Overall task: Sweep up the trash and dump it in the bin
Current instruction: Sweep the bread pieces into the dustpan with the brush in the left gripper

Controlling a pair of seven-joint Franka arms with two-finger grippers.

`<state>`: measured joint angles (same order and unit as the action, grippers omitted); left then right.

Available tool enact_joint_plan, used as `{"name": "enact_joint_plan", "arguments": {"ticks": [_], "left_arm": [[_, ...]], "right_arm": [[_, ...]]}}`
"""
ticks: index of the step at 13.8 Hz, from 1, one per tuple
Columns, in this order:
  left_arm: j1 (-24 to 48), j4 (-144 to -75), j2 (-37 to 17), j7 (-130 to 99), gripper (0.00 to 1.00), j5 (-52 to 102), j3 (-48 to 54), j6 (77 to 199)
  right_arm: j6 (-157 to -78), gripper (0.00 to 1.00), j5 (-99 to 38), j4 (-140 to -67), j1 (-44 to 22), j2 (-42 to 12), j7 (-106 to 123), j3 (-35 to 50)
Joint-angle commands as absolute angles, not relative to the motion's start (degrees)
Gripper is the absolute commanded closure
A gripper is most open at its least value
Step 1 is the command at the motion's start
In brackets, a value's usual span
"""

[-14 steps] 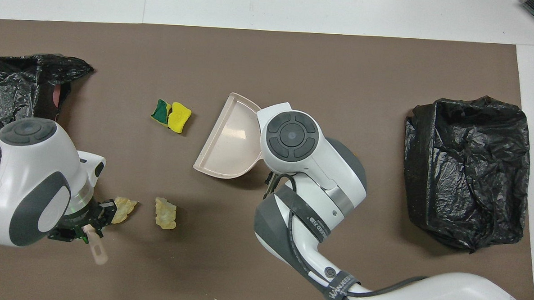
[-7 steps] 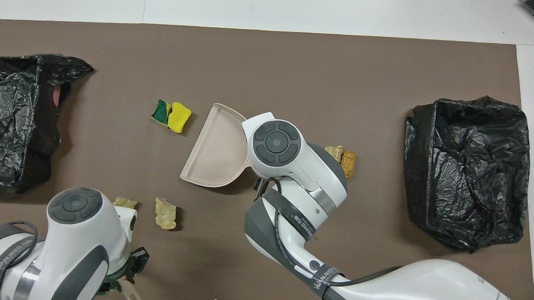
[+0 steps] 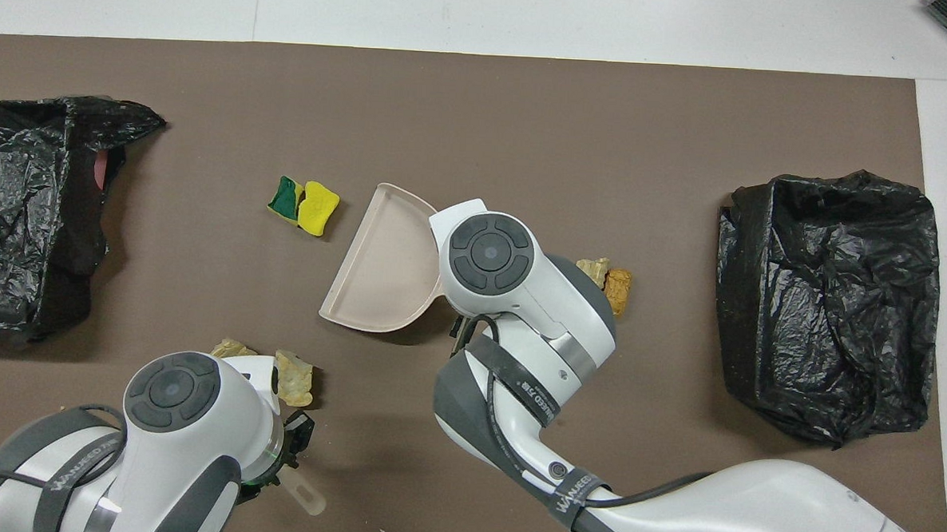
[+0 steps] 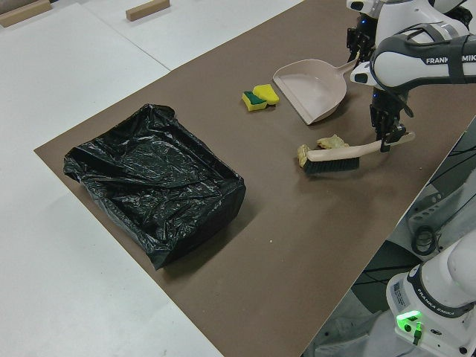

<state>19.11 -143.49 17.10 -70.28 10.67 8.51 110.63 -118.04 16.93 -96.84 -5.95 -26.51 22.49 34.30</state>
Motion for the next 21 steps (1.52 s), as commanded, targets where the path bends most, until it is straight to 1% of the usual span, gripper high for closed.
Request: {"name": "enact_joint_plan", "arguments": {"ticks": [1,7,9,11,15,18,19,21], "left_arm": [[16.44,-139.94,12.59,-70.05,1.00,11.43,8.17,115.91],[15.03,-125.28,0.55,-68.47,1.00,11.43,8.09,123.48],[14.33,-117.90,-3.93,-68.20,1.00,11.60,8.17,122.96],[14.15,-113.13,-6.49,-66.03,1.00,11.60,8.17,120.78],[9.33,-109.16,-5.28,-46.45,1.00,10.99,7.82,104.89],[8.96,-110.56,-2.99,-41.84,1.00,10.46,4.32,93.81],[8.88,-111.35,-2.47,-42.18,1.00,9.59,4.22,91.78],[8.96,-120.53,2.61,-41.57,1.00,9.40,4.31,95.51]], "right_arm": [[-118.48,1.00,16.08,-97.03,-5.36,-26.72,24.08,34.80],[-118.48,1.00,16.26,-97.03,-5.36,-26.81,24.08,34.80],[-118.56,1.00,16.17,-97.03,-5.27,-26.81,23.99,34.80],[-118.56,1.00,16.17,-97.03,-5.27,-26.81,23.64,34.80],[-118.56,1.00,16.00,-97.03,-5.27,-26.81,23.38,34.80],[-118.56,1.00,15.91,-97.03,-5.36,-26.81,23.20,34.80],[-118.56,1.00,16.00,-97.03,-5.36,-26.81,22.94,34.80],[-118.56,1.00,16.00,-97.03,-5.36,-26.81,22.85,34.80]]}}
